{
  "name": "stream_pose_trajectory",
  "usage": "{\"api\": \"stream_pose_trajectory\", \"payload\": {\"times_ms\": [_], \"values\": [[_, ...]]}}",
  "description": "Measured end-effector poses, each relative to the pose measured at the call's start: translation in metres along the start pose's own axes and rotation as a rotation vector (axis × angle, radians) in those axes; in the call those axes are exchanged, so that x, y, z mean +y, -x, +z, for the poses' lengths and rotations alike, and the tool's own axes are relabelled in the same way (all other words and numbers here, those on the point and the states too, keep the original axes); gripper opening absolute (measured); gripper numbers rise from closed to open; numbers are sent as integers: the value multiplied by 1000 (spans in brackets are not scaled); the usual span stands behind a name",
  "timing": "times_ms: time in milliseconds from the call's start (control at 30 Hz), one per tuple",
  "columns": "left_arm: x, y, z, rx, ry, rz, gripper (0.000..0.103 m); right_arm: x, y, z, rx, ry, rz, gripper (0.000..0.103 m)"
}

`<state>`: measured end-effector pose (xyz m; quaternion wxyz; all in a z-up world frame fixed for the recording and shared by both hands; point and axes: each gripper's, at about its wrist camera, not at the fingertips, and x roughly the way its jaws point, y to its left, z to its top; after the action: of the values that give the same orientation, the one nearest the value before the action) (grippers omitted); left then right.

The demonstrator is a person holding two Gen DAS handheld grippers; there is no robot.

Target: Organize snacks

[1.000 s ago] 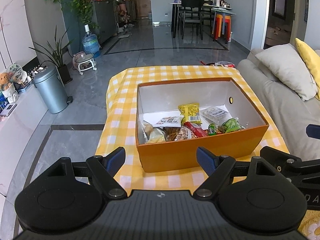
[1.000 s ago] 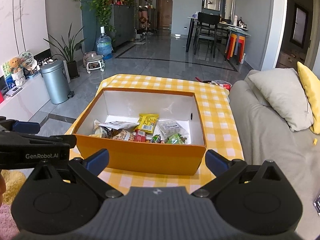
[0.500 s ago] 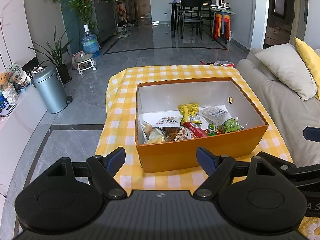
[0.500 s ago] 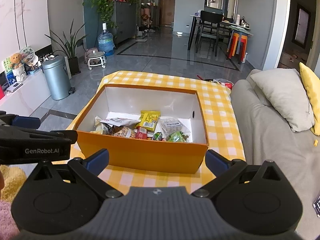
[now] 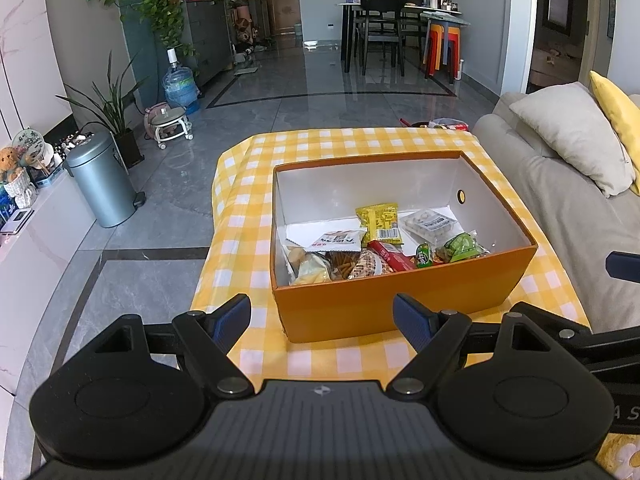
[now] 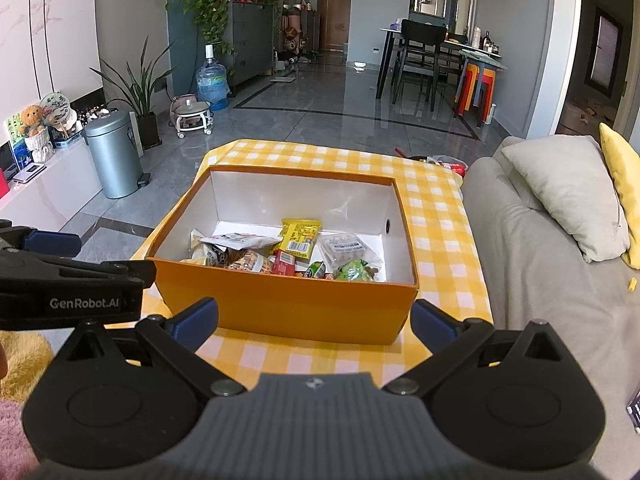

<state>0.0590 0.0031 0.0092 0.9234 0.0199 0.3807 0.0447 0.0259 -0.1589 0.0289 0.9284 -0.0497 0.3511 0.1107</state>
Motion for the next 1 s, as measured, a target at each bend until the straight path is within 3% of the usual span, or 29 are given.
{"api": "stream_pose_trajectory", "payload": {"times_ms": [1000], "values": [[3,3,1,1,-10,-4,95,2,-2,-1,17,-7,-6,99]]}}
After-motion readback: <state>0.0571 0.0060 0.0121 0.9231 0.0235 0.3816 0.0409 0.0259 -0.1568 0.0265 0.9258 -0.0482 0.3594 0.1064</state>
